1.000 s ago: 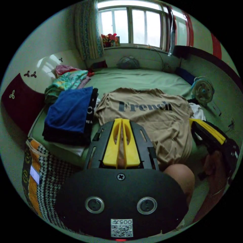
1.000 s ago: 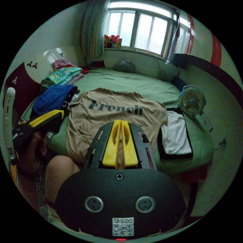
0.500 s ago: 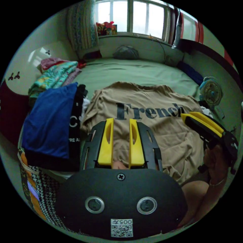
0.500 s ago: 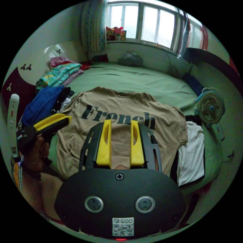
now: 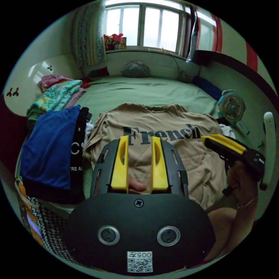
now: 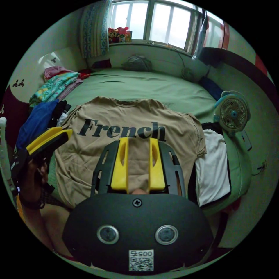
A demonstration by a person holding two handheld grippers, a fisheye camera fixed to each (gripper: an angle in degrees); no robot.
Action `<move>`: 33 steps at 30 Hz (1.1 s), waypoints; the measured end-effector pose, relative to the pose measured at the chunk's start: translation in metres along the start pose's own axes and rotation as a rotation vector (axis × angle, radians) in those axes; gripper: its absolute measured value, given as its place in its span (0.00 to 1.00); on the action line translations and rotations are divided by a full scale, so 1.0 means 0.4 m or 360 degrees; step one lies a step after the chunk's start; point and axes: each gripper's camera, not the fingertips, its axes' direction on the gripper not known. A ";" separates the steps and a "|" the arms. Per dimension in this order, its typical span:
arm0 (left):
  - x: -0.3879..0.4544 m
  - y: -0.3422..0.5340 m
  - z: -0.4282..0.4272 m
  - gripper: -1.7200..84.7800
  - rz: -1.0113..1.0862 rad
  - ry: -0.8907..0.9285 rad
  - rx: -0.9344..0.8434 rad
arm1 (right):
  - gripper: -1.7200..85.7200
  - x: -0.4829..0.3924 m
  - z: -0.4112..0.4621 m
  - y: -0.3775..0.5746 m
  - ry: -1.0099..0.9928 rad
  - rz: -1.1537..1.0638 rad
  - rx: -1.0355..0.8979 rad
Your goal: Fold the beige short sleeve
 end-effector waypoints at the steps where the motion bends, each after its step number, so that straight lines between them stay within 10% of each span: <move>1: -0.006 -0.008 0.013 0.14 0.0011 -0.0010 -0.0004 | 0.13 0.003 0.002 -0.001 -0.0002 0.0007 -0.0002; 16: -0.092 -0.112 0.237 0.19 0.0019 0.0097 -0.0408 | 0.11 0.000 0.034 -0.055 0.0060 -0.0003 0.0008; 33: -0.221 -0.154 0.329 0.16 -0.0060 0.0002 -0.0260 | 0.09 -0.009 0.066 -0.131 -0.0021 -0.0012 0.0034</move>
